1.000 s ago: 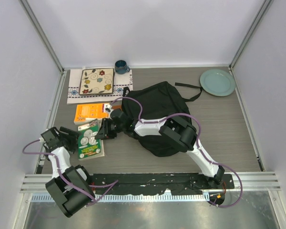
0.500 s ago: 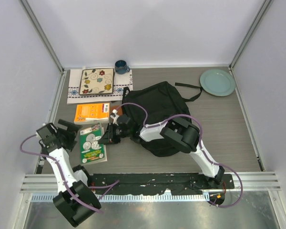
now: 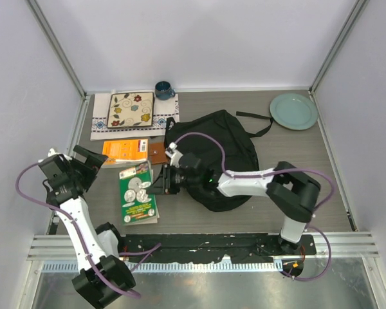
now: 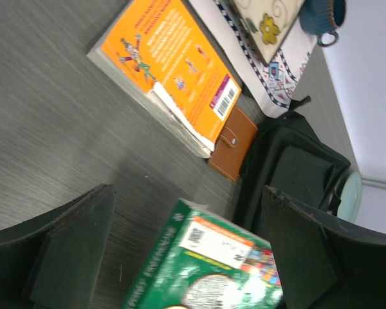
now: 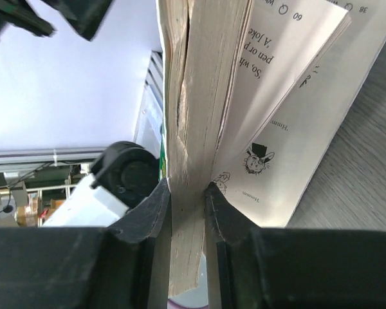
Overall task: Pack the student bag
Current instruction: Pick up the book from the center of the board.
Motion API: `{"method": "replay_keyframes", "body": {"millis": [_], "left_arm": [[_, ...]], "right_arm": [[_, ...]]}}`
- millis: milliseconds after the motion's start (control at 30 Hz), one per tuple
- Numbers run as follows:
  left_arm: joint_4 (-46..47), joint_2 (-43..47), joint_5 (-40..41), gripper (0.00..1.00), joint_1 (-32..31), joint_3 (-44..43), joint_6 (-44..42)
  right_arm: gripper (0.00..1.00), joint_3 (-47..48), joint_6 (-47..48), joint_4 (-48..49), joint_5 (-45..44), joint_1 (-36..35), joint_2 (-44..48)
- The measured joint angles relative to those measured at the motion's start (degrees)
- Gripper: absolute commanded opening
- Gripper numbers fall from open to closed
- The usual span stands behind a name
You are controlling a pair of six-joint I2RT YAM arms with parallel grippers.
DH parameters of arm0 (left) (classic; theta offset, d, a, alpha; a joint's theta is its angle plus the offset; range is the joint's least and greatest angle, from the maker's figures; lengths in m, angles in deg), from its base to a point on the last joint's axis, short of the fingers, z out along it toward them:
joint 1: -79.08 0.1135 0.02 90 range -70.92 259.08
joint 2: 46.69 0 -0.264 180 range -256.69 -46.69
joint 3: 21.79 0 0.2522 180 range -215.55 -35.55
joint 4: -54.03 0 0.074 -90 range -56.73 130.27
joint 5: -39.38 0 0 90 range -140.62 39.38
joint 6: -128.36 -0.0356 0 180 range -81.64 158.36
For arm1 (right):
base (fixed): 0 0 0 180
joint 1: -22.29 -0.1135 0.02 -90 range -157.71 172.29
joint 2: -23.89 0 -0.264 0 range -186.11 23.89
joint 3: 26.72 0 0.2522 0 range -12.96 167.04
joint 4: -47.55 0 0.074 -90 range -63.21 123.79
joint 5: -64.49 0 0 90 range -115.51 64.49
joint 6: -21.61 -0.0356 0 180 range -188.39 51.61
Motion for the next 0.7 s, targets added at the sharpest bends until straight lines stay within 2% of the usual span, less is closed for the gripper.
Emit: {"method": "replay_keyframes", "body": {"millis": [267,367,500,567,700], "left_arm": [[0.00,-0.42,-3.13,1.00,-3.96,-4.17,1.07],[0.26,-1.11,-3.96,1.00,-4.44,-6.27,1.44],[5.01,-3.04,-8.46,1.00,-5.92,-6.21,4.46],[8.07,-4.52,-10.19,1.00,-9.73,-5.88,5.53],[12.41,-8.13,-10.64,0.99,-22.80,-5.99,5.92]], "right_arm": [[0.00,-4.57,3.65,-6.54,-7.17,4.87,16.59],[0.00,-8.24,3.72,-8.61,-8.26,8.74,22.73],[0.00,-11.21,4.44,-13.18,-9.64,14.10,29.38],[0.00,-12.00,5.01,-15.17,-9.86,16.48,32.06],[0.00,-13.64,5.79,-18.49,-9.16,20.87,37.64]]}}
